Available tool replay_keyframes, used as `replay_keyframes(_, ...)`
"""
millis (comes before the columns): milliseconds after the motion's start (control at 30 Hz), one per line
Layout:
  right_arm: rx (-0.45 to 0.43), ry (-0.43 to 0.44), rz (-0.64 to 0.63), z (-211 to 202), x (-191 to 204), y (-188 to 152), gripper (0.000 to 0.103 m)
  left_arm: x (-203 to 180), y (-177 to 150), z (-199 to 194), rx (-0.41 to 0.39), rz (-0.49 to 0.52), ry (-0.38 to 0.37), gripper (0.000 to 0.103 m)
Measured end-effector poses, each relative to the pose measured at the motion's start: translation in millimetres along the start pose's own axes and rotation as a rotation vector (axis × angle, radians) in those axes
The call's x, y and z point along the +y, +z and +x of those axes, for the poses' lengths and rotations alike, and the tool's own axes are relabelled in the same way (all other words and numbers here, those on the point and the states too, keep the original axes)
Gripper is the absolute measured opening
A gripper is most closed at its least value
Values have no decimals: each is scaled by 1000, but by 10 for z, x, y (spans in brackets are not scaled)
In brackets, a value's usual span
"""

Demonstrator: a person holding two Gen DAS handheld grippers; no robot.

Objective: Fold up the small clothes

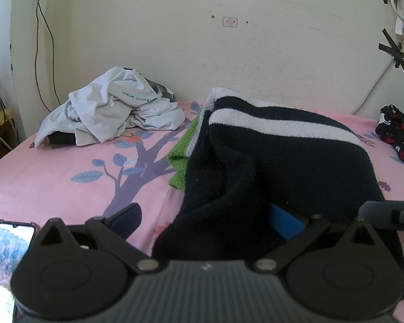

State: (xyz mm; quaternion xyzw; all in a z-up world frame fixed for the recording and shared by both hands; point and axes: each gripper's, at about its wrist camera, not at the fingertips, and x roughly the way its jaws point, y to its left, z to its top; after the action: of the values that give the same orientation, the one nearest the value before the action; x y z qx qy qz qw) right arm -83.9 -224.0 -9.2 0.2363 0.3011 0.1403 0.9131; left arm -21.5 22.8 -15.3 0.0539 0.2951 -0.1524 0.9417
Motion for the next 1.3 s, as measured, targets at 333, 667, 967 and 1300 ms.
replay_keyframes(333, 0, 0, 1, -1, -1, 0, 97, 38, 17, 21, 15, -14, -19, 103)
replay_keyframes(667, -1, 4, 5, -4, 3, -5, 97, 63, 24, 43, 27, -32, -36, 103)
replay_keyframes(967, -1, 4, 5, -3, 3, -5, 97, 64, 25, 45, 26, -30, -35, 103)
replay_keyframes(1300, -1, 4, 5, -3, 2, -5, 97, 68, 25, 45, 27, -32, -36, 103)
